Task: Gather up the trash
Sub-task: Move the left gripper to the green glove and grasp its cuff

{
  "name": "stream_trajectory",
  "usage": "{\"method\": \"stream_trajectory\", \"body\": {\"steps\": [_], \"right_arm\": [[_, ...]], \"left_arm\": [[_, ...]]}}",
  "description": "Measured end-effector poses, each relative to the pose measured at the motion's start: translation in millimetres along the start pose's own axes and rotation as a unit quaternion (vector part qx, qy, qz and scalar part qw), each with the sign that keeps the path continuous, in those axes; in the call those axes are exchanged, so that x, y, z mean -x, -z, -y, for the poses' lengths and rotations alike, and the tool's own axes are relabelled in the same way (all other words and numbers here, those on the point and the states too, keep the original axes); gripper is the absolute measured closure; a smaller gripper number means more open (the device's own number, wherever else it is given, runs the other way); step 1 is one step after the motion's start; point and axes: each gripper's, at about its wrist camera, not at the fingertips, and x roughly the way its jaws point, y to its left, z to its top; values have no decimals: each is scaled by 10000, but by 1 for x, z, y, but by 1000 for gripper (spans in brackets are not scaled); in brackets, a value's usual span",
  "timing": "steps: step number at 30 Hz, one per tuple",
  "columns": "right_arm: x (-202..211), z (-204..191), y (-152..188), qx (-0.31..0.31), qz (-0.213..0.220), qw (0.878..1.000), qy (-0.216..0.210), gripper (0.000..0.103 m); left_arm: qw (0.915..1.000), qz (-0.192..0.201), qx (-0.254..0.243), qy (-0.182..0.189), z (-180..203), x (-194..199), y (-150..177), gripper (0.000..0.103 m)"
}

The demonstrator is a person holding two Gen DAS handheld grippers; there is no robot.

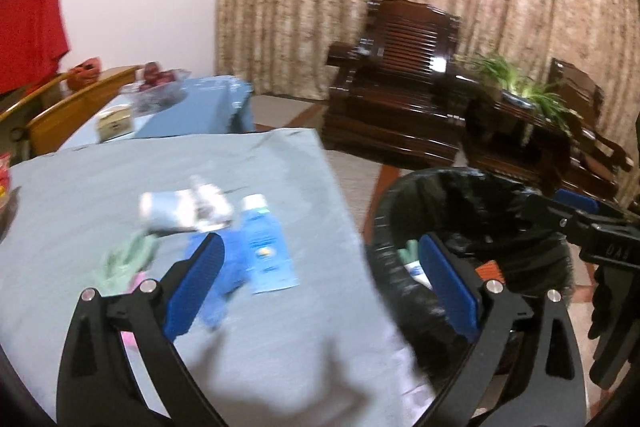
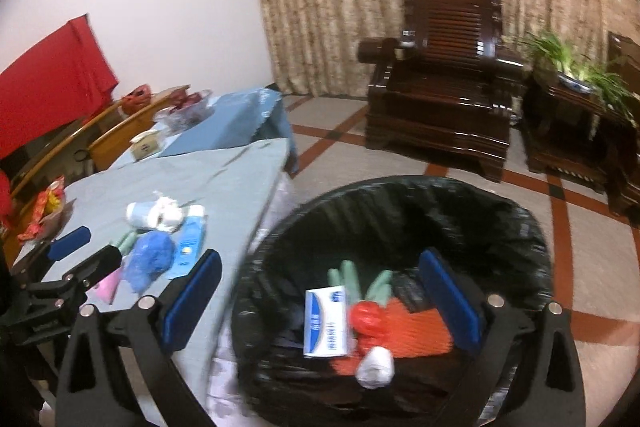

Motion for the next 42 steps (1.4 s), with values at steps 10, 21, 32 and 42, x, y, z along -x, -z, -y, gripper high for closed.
{"method": "stream_trajectory", "body": {"steps": [10,21,32,42], "right_arm": [[-26,-81,3,556,-69,9969,-552,6],[-62,-143,11,915,-244,9911,-933,6],[-109,-184,27,1126,-547,9861,-1094,6],[-134,-196,35,1266,-739,9831,-1101,6]], "left_arm": [[9961,93,444,-757,-78,29,11,8],[9870,40,701,-1446,-147,36,28,8],[9802,-409,958,-1685,-197,5,51,11],[9799,-773,1055,-1507,-211,-30,65,26]]}}
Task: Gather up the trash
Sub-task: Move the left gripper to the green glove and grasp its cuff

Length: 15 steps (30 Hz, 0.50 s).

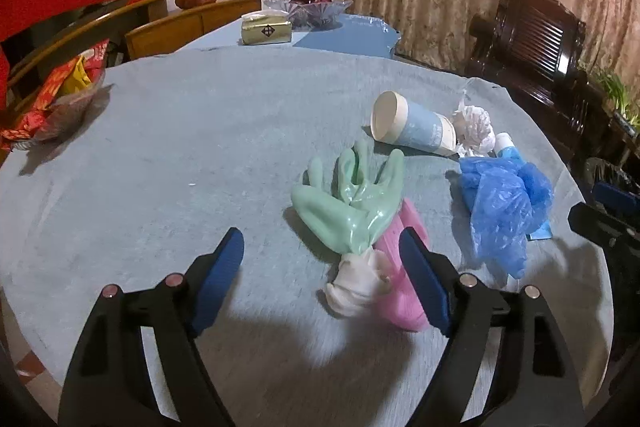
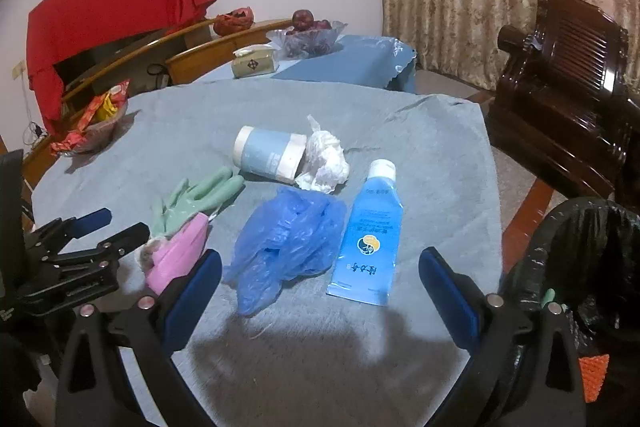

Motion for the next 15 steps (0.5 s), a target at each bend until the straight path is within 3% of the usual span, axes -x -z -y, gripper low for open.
{"method": "stream_trajectory", "body": {"steps": [8,15], "right_arm": [[-9,2,-2,9,-53,10000,14,6],[-14,3,-1,26,-98,9999,5,6]], "left_arm": [[9996,-224,67,126,4,-22,-5,33],[9977,-317,277,532,-2,-29,-3,69]]}}
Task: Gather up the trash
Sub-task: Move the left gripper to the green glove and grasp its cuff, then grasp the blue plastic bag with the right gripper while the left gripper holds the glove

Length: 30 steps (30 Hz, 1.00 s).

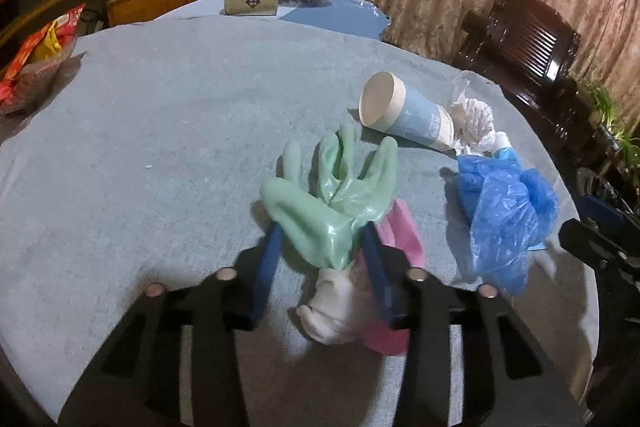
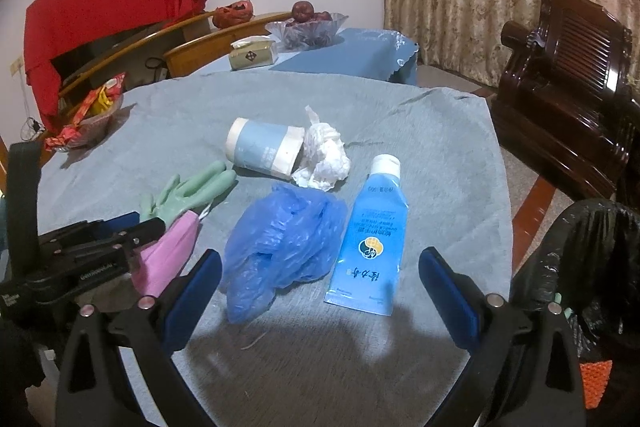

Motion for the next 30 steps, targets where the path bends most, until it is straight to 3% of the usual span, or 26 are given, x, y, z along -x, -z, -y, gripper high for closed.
{"method": "stream_trajectory", "body": {"steps": [4,12,15,19,22,26,30], "right_arm": [[-1,-2,-1,25,-3,10000,-15,6],[-5,-7,-1,95,-29,9999,-46,6],[-9,-10,0,125,-58,9999,-56,6],[-15,-12,1,143,-103,9998,-42,6],[-20,-11,-1,120,-136,9998,-44,6],[-30,-13,-6,129,-151,9998,-47,9],[-45,-17,-9,185,-293,9994,-62,16]], "left_arm": [[10000,69,-4,21,-2,7,2,80],[9986,282,252,-366,-24,28,2,81],[9987,120,269,-408,-28,20,7,75],[9984,77,371,-419,-31,13,8,45],[9981,-18,484,-376,-36,5,7,42],[9980,-114,526,-339,-40,-6,9,42],[9991,-112,310,-278,-33,-8,8,65]]}}
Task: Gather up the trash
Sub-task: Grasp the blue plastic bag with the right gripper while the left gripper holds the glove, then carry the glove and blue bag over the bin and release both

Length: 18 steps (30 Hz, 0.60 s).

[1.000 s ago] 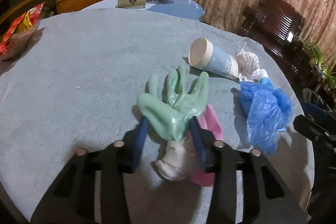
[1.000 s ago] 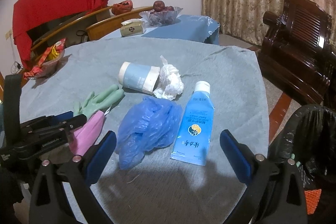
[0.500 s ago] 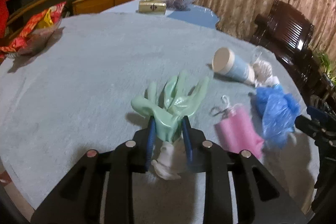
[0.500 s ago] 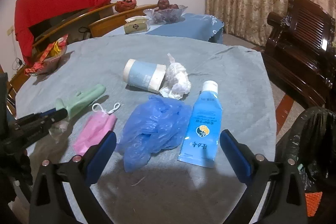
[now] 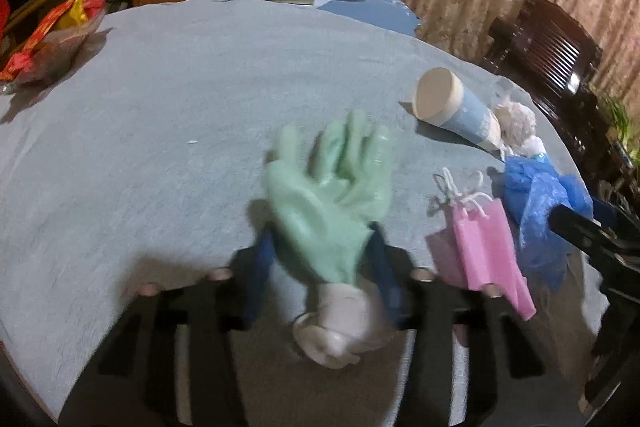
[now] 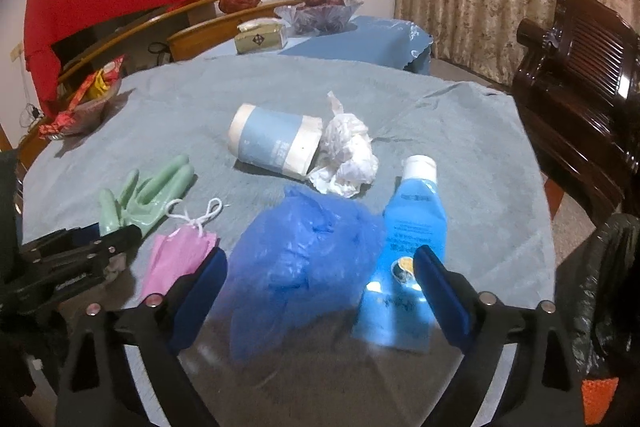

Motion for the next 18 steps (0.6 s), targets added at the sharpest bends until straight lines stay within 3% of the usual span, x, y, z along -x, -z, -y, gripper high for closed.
{"method": "stream_trajectory", "body": {"steps": [4,13,18], "right_arm": [[-19,-6,0,88,-264,9996,-31,25],[-23,-12,4,268,-396,9988,-81,53],[0,-6,1,121,-156,9994,-300,55]], "left_arm": [[10000,33,-65,36,3,0,0,75],[9997,227,-44,60,14,17,0,80],[9989,424,-168,81,28,35,-2,81]]}}
